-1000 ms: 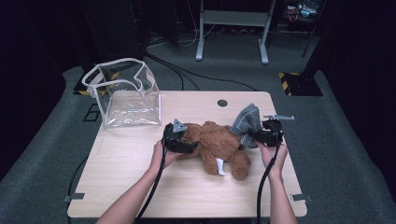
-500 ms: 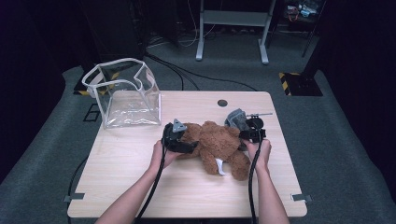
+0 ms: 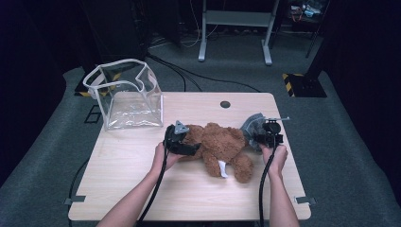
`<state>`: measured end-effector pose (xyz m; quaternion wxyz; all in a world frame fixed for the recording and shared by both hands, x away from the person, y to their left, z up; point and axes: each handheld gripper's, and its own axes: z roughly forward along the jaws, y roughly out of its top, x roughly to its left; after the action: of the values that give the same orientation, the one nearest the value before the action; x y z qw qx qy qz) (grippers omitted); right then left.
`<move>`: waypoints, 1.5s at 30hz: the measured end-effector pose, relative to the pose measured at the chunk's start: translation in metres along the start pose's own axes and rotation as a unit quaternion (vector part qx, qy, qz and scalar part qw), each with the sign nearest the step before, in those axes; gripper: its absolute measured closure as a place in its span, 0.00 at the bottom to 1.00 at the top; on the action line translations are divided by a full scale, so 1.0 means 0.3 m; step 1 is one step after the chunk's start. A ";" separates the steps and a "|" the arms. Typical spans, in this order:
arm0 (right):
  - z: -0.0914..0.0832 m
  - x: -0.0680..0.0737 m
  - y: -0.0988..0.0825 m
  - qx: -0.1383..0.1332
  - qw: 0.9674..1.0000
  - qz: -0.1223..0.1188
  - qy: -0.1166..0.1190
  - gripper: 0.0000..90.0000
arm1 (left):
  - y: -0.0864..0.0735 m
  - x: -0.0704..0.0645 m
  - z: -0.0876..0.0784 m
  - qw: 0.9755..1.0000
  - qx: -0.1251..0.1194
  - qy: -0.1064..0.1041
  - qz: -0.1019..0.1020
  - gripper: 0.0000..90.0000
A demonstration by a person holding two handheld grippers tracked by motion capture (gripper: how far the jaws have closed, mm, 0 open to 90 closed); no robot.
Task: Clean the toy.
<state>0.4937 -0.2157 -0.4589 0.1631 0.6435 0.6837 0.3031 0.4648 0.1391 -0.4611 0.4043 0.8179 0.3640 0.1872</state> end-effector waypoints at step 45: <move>-0.095 -0.021 -0.060 -0.014 0.998 -0.004 0.059 0.81 | 0.000 -0.003 0.001 1.000 -0.002 0.001 -0.003 0.15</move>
<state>0.4629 -0.2276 -0.4497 0.1325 0.6194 0.6903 0.3497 0.4643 0.1382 -0.4613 0.4066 0.8156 0.3666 0.1876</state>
